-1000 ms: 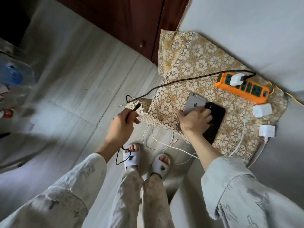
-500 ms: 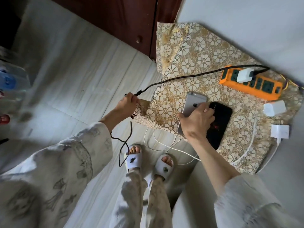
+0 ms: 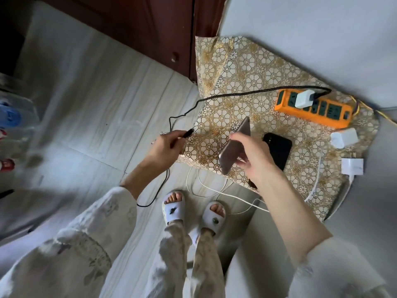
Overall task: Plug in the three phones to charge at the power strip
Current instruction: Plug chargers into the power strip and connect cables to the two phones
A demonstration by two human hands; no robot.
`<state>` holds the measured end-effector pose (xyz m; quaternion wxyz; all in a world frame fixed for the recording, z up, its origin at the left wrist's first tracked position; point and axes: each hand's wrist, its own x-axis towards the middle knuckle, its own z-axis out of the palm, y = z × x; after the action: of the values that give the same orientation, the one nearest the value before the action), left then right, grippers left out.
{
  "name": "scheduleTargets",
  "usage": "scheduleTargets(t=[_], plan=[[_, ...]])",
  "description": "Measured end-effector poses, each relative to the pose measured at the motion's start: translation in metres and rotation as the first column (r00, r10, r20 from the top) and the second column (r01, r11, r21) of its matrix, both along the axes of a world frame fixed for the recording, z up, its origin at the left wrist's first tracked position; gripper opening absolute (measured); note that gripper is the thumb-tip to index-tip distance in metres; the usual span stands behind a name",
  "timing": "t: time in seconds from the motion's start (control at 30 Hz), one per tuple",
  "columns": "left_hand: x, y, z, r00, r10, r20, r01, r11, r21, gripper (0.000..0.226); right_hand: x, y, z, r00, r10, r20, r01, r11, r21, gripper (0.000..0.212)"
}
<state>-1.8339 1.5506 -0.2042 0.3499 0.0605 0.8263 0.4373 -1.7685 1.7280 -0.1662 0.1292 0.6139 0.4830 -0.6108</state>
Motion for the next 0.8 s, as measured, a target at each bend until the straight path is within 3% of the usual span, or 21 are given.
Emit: scheduleTargets(t=[0.07, 0.27, 0.8], plan=[[0.011, 0.0, 0.012, 1.0, -0.02, 0.004, 0.019, 0.999, 0.051, 0.03, -0.001, 0.0, 0.008, 0.993, -0.115, -0.032, 0.11, 0.986, -0.129, 0.023], [0.039, 0.005, 0.041, 0.996, -0.022, -0.089, 0.036, 0.987, 0.158, 0.025, -0.007, -0.005, 0.016, 0.957, -0.284, -0.056, 0.267, 0.942, -0.205, 0.022], [0.069, 0.007, 0.052, 0.993, -0.029, -0.118, 0.051, 0.981, 0.187, 0.021, 0.016, -0.01, 0.025, 0.953, -0.303, -0.019, 0.29, 0.926, -0.241, 0.03]])
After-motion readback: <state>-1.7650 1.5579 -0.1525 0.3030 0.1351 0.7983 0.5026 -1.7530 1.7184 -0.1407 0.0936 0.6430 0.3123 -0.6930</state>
